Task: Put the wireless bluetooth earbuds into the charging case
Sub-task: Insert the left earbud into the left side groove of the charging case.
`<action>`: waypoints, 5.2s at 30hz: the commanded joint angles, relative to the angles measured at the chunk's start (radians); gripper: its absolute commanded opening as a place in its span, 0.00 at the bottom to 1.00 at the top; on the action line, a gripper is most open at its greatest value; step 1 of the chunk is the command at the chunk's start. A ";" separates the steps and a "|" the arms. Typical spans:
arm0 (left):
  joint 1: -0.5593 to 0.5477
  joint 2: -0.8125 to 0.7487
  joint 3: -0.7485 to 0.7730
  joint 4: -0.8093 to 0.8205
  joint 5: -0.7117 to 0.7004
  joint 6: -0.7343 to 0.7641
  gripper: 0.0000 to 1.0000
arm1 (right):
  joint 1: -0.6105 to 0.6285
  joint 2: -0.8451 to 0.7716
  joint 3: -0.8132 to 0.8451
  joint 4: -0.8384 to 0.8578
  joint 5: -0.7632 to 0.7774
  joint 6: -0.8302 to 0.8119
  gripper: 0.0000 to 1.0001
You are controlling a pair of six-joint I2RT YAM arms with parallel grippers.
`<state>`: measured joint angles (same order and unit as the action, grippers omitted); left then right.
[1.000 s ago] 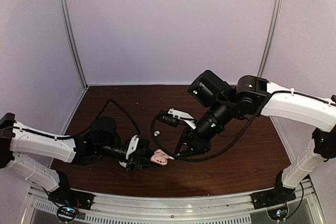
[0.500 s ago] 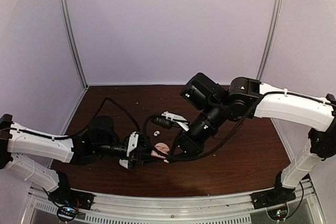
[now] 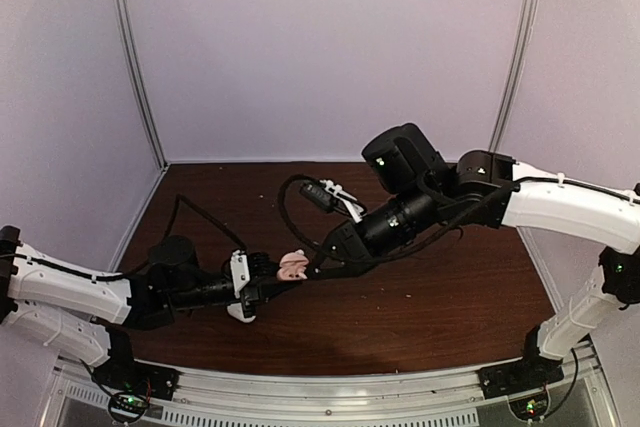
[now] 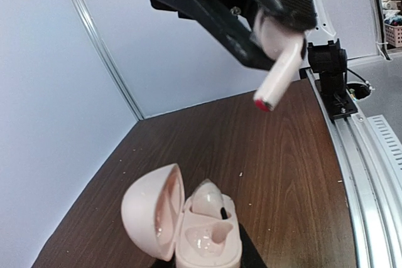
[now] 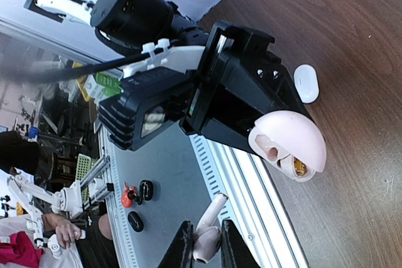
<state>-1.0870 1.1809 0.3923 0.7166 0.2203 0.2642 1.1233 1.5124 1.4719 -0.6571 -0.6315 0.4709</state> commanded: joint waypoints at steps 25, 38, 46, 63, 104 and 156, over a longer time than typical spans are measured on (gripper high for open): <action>-0.028 0.180 -0.005 0.467 -0.349 0.209 0.00 | -0.122 -0.058 -0.141 0.281 0.049 0.251 0.12; -0.045 0.261 0.018 0.527 -0.438 0.251 0.00 | -0.123 -0.018 -0.125 0.275 0.083 0.260 0.11; -0.052 0.298 0.027 0.561 -0.450 0.267 0.00 | -0.127 0.007 -0.121 0.238 0.116 0.246 0.11; -0.057 0.322 0.006 0.612 -0.450 0.280 0.00 | -0.135 0.034 -0.129 0.304 0.083 0.285 0.09; -0.071 0.351 0.023 0.620 -0.461 0.295 0.00 | -0.137 0.053 -0.142 0.284 0.112 0.271 0.14; -0.074 0.360 0.056 0.611 -0.504 0.200 0.00 | -0.115 0.066 -0.089 0.285 0.252 0.307 0.18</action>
<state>-1.1538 1.5597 0.4328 1.2369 -0.2886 0.4934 1.0039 1.5787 1.3594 -0.3832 -0.4133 0.7723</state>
